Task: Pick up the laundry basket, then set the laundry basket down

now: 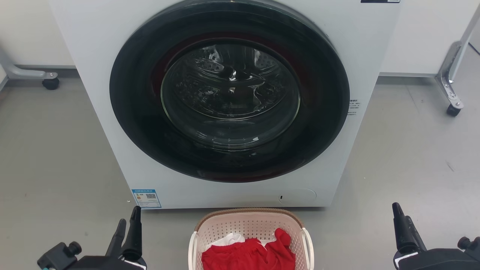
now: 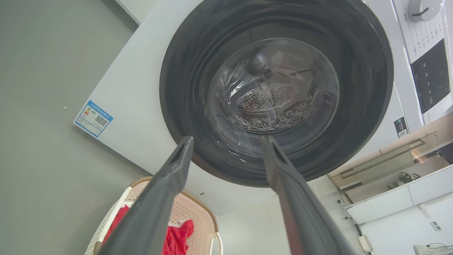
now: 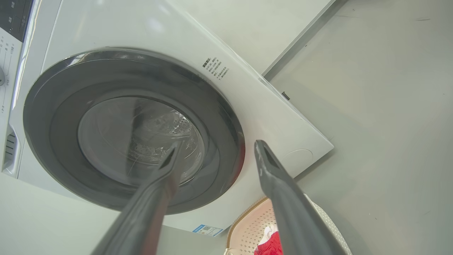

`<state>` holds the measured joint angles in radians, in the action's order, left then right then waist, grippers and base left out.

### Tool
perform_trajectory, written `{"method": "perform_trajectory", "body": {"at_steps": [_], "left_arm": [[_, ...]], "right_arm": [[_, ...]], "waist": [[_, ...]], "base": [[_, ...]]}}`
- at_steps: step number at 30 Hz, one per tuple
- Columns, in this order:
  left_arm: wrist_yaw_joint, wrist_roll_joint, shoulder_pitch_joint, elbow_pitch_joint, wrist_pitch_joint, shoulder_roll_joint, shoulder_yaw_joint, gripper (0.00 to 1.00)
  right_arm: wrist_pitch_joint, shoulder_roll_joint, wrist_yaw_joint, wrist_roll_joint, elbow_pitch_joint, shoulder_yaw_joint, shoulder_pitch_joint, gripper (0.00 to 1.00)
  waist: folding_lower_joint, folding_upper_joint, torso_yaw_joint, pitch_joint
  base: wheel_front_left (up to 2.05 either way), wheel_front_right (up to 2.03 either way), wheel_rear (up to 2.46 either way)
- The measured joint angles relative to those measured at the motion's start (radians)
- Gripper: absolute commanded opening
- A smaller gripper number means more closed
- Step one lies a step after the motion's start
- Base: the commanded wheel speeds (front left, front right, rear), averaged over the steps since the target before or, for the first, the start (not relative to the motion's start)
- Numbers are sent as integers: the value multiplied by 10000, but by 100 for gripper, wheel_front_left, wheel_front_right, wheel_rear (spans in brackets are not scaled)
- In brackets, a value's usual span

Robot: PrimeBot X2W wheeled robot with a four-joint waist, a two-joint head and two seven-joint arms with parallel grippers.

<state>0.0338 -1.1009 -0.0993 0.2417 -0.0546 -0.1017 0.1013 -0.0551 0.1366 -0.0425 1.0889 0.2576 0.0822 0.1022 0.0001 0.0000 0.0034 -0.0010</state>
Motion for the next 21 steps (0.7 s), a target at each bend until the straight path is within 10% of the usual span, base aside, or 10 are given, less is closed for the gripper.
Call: {"method": "perform_trajectory", "body": {"at_steps": [21], "left_arm": [[-652,3377,-1,-54,-802,-261,1005,100]], "right_arm": [[-796,516,688,-3471,19,1384,35,100]], "waist": [[0,0,32,5]], "base": [[0,0,0]]}}
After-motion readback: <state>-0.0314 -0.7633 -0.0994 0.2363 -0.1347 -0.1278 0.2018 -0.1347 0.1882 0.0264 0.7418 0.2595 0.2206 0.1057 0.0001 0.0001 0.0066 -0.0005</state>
